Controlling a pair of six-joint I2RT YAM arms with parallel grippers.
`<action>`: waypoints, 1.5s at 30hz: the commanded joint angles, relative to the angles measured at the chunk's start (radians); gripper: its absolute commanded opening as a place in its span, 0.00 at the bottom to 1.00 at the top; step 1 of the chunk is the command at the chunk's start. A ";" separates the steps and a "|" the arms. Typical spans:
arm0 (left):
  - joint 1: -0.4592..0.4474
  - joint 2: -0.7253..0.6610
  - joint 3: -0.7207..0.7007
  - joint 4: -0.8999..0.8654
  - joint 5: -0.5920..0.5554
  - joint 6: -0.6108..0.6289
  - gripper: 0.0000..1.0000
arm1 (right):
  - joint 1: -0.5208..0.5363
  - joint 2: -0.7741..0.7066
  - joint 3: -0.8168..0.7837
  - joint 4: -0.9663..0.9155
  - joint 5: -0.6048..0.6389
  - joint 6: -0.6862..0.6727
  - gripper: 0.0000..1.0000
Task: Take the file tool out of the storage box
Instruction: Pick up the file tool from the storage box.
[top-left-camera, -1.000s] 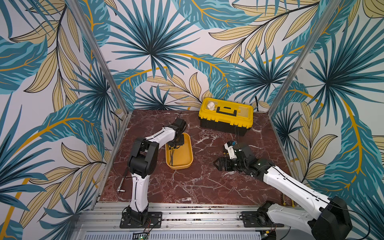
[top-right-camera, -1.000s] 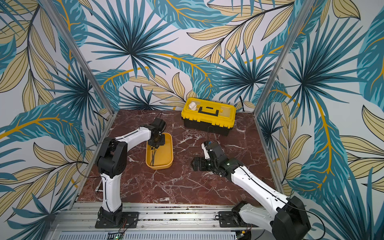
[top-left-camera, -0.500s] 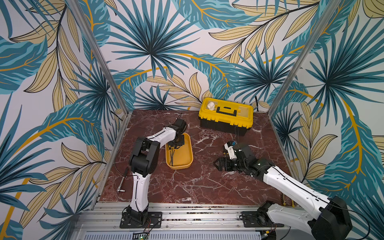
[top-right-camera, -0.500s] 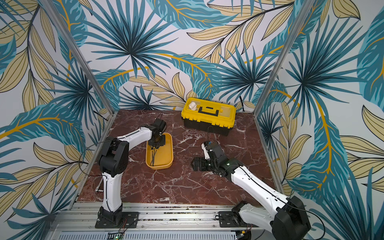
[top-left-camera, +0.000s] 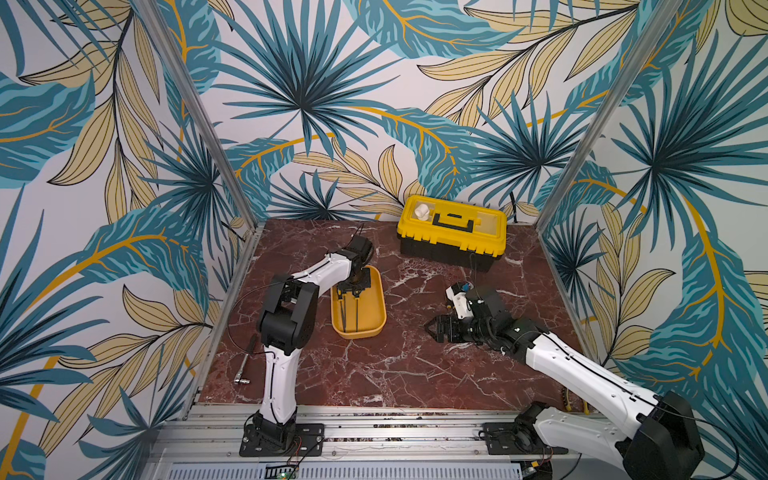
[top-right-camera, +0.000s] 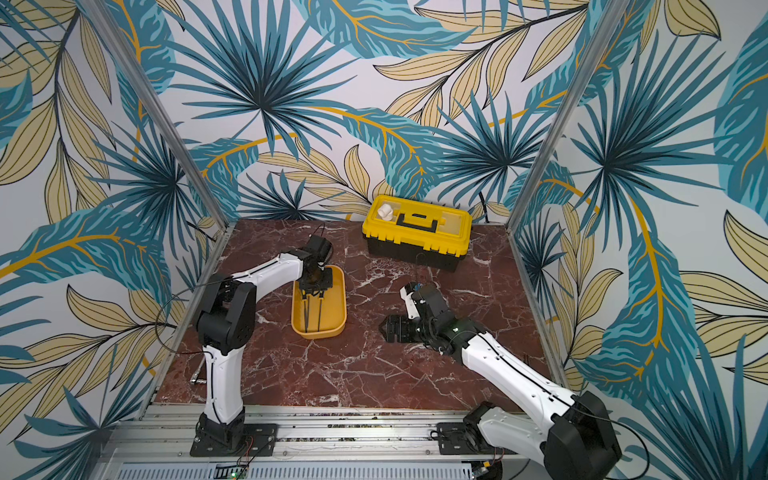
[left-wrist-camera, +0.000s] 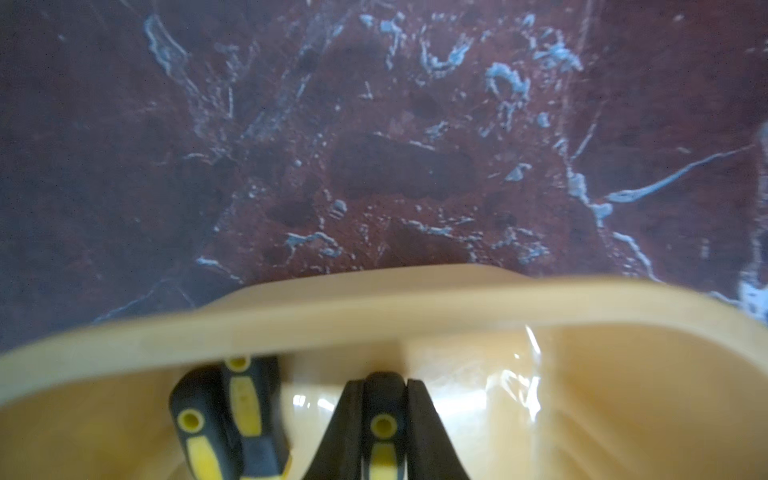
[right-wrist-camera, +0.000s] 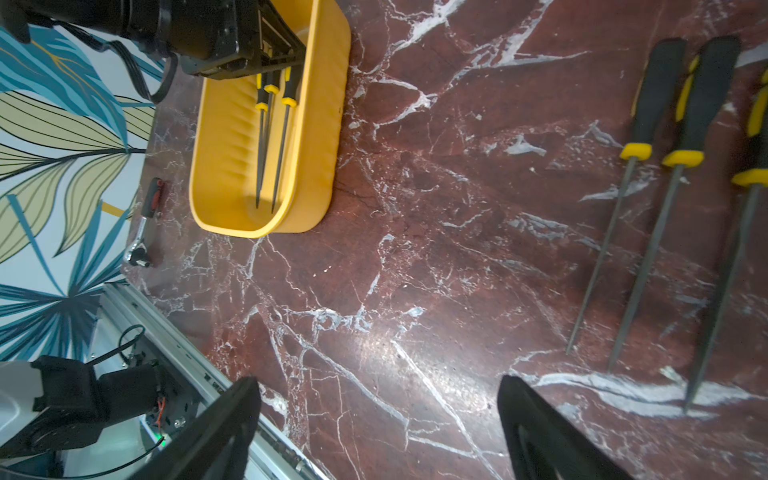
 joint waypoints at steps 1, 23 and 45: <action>0.003 -0.128 -0.036 0.067 0.094 -0.044 0.16 | 0.003 -0.009 -0.015 0.087 -0.084 0.044 0.89; -0.044 -0.412 -0.201 0.218 0.369 -0.275 0.12 | 0.120 0.276 0.125 0.373 -0.139 0.197 0.48; -0.086 -0.407 -0.193 0.215 0.385 -0.287 0.12 | 0.145 0.396 0.202 0.398 -0.142 0.201 0.27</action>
